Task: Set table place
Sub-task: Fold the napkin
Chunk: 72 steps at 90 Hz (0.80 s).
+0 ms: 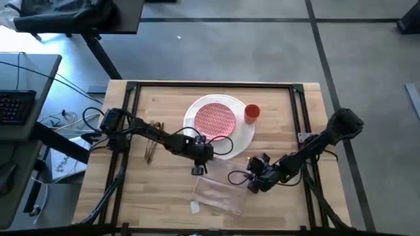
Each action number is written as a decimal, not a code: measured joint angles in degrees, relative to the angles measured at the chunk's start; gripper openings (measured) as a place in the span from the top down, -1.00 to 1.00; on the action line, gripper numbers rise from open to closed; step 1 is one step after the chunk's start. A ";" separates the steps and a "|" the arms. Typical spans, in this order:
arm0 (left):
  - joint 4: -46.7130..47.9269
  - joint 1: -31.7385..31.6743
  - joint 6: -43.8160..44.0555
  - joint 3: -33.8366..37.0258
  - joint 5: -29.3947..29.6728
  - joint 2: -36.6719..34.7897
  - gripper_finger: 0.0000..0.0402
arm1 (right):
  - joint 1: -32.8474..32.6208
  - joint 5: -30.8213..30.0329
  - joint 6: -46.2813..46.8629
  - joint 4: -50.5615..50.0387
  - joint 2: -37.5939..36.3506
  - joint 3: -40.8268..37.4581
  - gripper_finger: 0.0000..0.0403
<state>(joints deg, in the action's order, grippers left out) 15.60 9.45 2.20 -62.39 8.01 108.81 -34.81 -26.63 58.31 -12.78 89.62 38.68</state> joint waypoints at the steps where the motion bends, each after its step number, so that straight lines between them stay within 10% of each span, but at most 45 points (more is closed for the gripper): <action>1: 0.01 0.00 -0.13 0.00 0.01 0.00 0.69 | 0.01 -0.08 0.29 -0.56 0.00 -0.01 0.31; 41: -0.13 0.02 -0.46 0.00 -0.04 0.00 0.97 | 0.24 3.06 2.86 -2.46 3.17 -0.08 0.35; 72: -0.99 2.05 -0.35 -1.35 6.41 -0.27 1.00 | 0.14 0.30 -0.23 -6.97 1.41 0.89 0.96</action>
<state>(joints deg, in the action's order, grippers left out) 14.60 11.50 1.85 -63.74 14.42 108.55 -34.67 -26.33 58.07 -19.75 91.03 39.57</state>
